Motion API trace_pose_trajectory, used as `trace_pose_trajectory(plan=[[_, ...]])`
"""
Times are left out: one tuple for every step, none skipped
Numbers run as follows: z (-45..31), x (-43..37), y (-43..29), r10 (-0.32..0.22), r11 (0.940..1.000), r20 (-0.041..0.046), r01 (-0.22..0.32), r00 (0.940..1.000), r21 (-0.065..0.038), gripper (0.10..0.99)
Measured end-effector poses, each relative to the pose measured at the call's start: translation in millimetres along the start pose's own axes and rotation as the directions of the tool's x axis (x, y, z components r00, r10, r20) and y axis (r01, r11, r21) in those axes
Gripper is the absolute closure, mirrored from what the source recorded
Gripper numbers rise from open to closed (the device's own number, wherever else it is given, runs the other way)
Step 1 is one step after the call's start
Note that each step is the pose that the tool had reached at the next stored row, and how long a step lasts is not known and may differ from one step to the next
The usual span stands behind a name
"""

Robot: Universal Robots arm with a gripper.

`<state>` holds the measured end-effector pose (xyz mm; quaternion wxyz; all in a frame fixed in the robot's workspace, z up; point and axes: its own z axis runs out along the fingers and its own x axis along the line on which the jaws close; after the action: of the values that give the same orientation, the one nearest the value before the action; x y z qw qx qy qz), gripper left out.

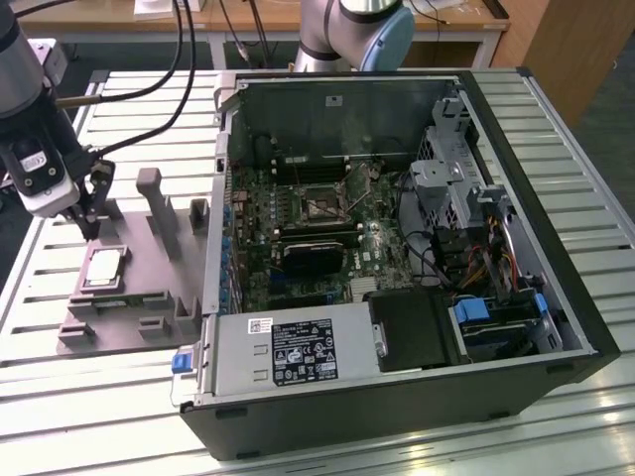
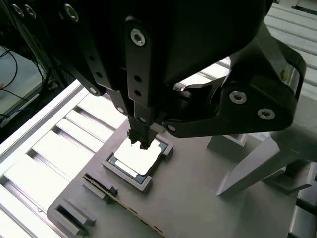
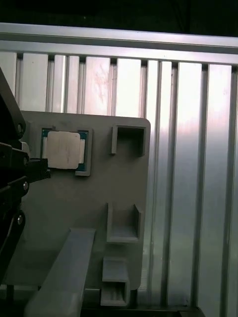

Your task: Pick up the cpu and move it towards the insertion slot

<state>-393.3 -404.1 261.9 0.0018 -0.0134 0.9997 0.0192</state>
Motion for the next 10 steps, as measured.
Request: trace_pose_trajectory(plan=[[1.2,0.9,-0.5,0.0,1.0,0.0008,0.0,1.0,0.0,0.984],[2.6,1.7,-1.1,-0.001,1.0,0.0018,0.001,1.0,0.0,0.984],[3.8,2.6,-1.6,-0.002,1.0,0.0026,0.002,1.0,0.0,0.984],[5.1,3.4,-2.0,-0.002,1.0,0.0032,0.002,1.0,0.0,0.984],[6.5,4.4,-2.4,-0.003,1.0,0.0038,0.003,1.0,0.0,0.984],[8.0,5.3,-2.8,-0.004,1.0,0.0043,0.004,1.0,0.0,0.984],[9.4,6.3,-3.3,-0.005,1.0,0.0048,0.005,1.0,0.0,0.984],[11.1,7.2,-3.6,-0.006,1.0,0.0053,0.006,1.0,0.0,0.984],[12.7,7.9,-3.8,-0.007,1.0,0.0057,0.007,1.0,0.0,0.984],[14.3,8.7,-4.0,-0.008,1.0,0.006,0.008,0.9999,0.0,0.984]])
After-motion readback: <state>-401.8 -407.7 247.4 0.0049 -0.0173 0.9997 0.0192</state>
